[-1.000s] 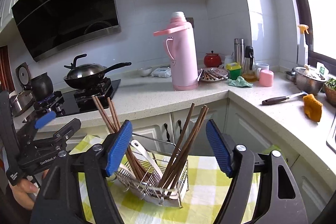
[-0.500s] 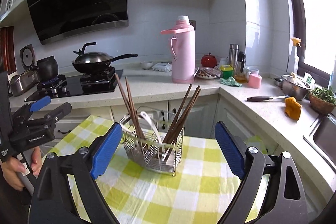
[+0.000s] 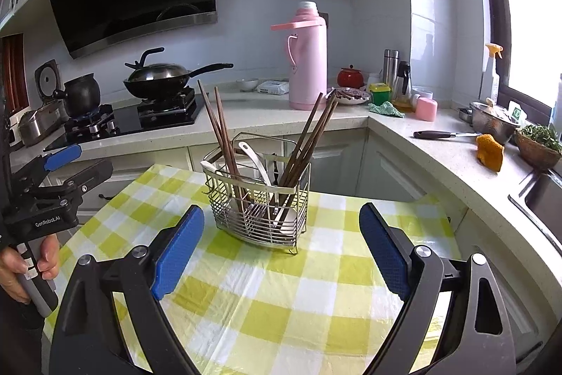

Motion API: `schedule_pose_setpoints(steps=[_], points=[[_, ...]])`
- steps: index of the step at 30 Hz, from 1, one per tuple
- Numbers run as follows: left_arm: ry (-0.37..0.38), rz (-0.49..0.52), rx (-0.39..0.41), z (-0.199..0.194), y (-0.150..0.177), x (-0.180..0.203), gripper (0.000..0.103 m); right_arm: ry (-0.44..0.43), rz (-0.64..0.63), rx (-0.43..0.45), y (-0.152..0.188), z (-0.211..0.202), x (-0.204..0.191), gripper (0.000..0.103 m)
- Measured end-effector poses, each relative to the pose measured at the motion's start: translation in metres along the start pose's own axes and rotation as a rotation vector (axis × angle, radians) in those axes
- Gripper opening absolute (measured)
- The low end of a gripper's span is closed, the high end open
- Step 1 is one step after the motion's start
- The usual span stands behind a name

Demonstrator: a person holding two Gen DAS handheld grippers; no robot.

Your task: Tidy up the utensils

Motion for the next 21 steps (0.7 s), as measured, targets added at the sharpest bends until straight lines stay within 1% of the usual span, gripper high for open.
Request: schedule_pose_setpoints(steps=[4, 9, 21], points=[[0.044, 0.002, -0.037, 0.003, 0.010, 0.002, 0.098, -0.011, -0.017, -0.016, 0.009, 0.002, -0.002, 0.084], [0.071, 0.007, -0.058, 0.005, 0.019, 0.008, 0.098, -0.024, -0.016, -0.028, 0.014, 0.005, -0.007, 0.084], [0.085, -0.030, -0.079, 0.006, 0.021, 0.004, 0.098, -0.023, -0.027, -0.020, 0.012, 0.006, -0.012, 0.084]])
Point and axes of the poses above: each gripper's, at about its wrist camera, not at the fingertips, and z roughly the way its jaws point, x to its right, y to its underside, the point moved 1 cm from there along z, roughly the way its jaws point, and after that the axes turned 9 degrees about -z, right-handed, at the moved point
